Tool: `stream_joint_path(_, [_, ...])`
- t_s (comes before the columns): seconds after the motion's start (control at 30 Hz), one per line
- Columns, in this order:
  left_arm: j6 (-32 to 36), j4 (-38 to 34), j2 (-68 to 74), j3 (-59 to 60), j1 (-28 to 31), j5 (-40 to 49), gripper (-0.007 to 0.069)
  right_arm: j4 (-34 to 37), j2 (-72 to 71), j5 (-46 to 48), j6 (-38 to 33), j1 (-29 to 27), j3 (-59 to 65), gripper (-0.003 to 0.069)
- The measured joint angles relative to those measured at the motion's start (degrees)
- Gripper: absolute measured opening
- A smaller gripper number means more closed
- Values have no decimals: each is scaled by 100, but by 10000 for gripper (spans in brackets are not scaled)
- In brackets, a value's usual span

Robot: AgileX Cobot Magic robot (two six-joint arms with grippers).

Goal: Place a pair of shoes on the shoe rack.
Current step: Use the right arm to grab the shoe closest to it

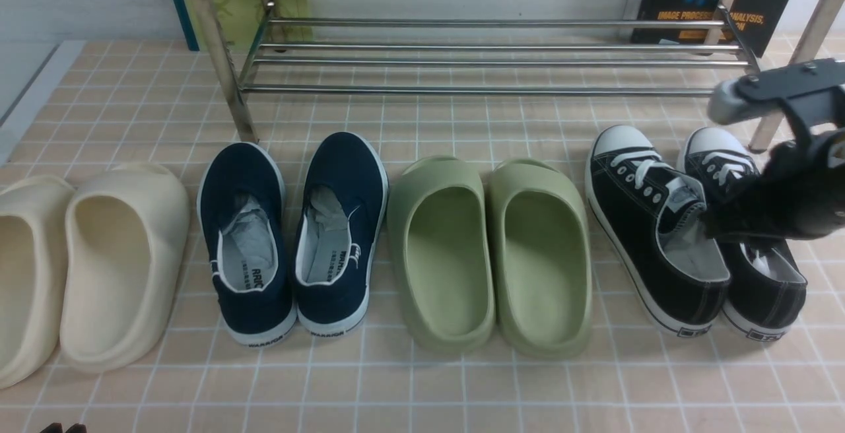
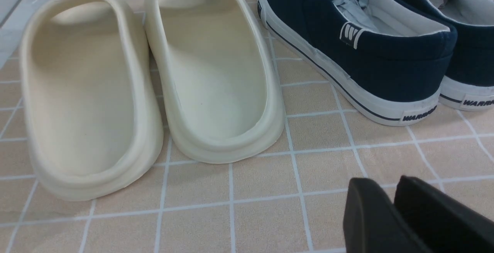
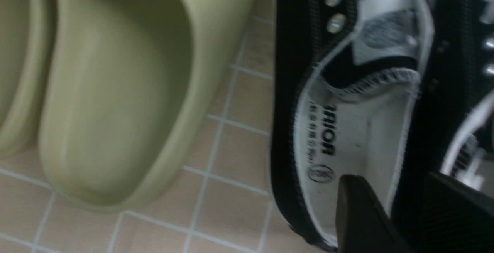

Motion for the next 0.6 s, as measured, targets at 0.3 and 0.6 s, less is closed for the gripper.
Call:
stream_joint_path(0.3, [0,4,0,0,0,0,139,-40,1157,-531,-60,244,-146,338])
stream_joint_path(0.6, [0,4,0,0,0,0,150,329,1602,-795,-60,244,-163,171])
